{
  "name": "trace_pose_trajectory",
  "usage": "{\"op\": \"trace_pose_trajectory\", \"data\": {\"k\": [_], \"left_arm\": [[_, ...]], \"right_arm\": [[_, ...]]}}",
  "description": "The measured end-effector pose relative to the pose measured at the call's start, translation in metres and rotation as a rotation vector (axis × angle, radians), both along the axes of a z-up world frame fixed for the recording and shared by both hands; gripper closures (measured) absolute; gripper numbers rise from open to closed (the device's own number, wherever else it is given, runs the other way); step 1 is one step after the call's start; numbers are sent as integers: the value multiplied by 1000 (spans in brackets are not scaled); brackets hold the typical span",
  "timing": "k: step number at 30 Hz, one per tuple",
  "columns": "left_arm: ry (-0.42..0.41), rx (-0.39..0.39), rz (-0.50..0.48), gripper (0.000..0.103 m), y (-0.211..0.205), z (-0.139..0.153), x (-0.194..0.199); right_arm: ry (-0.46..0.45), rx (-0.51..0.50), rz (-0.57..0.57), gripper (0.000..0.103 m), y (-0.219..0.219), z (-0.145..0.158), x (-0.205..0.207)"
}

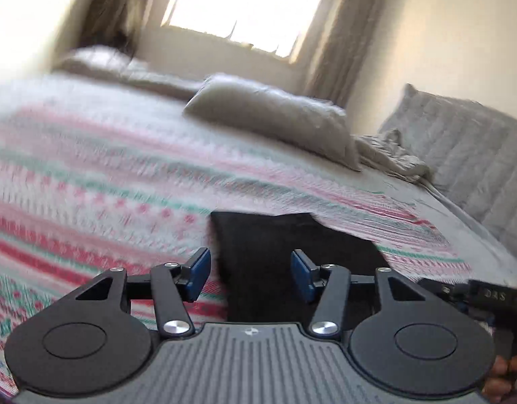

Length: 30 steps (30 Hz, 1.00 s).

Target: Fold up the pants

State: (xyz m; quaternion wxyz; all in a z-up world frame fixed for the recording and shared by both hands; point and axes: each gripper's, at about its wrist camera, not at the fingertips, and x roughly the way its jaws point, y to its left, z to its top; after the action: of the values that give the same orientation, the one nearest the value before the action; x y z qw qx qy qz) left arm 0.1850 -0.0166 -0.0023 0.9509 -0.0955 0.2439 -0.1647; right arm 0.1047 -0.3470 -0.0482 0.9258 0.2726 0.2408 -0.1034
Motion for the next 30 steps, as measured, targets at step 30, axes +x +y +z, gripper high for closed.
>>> {"op": "trace_pose_trajectory", "data": {"k": [30], "left_arm": [[107, 421, -380, 50, -14, -27, -120]], "right_arm": [[327, -310, 432, 36, 104, 3, -96]]}}
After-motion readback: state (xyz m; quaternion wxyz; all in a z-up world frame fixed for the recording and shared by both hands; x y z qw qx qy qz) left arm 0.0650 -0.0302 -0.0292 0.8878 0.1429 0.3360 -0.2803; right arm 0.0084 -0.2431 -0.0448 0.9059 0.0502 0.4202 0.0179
